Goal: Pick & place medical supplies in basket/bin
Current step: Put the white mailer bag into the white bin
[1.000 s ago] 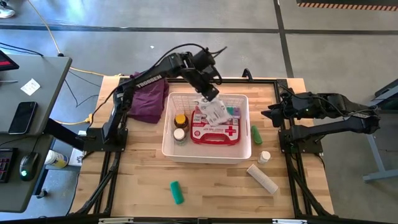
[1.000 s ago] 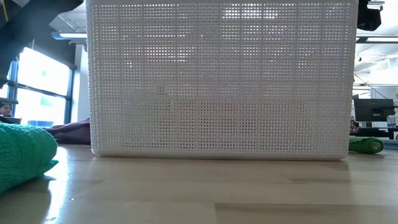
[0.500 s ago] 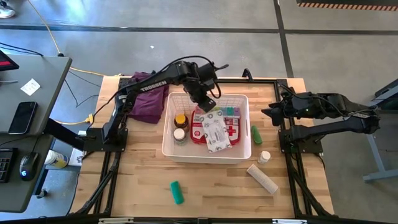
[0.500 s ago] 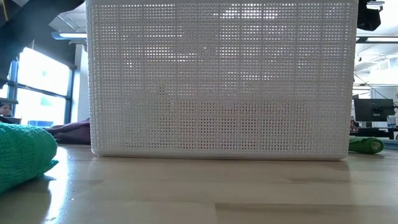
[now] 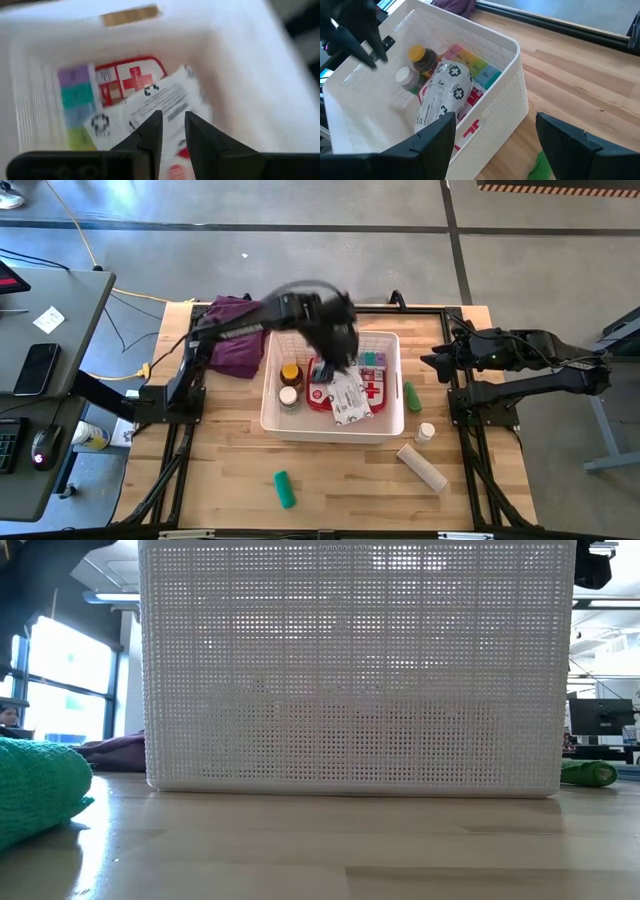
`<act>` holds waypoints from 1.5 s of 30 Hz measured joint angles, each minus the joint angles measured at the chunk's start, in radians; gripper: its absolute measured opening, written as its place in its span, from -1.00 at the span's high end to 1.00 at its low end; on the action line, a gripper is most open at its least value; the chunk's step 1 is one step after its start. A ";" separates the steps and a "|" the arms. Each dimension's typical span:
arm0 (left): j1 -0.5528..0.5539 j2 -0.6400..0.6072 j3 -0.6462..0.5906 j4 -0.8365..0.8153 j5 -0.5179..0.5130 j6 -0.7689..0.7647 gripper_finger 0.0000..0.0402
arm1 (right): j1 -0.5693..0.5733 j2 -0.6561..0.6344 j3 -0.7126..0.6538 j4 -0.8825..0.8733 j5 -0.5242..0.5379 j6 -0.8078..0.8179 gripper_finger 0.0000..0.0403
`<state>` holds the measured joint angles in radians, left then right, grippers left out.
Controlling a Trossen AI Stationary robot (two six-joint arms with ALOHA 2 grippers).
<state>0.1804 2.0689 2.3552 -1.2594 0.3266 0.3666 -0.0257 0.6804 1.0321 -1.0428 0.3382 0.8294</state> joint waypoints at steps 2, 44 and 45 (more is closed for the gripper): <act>-0.047 0.000 -0.004 -0.001 -0.121 0.125 0.42 | 0.000 0.000 0.000 0.000 -0.003 0.004 -0.32; -0.010 0.188 -0.002 0.044 -0.314 0.232 -0.19 | 0.000 0.204 0.000 0.231 -0.276 -0.070 -0.32; -0.010 0.188 -0.001 0.042 -0.309 0.234 -0.18 | 0.000 0.204 0.000 0.236 -0.275 -0.070 -0.32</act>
<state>0.1699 2.2574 2.3539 -1.2175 0.0175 0.6009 -0.0257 0.8841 1.0321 -0.8069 0.0628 0.7597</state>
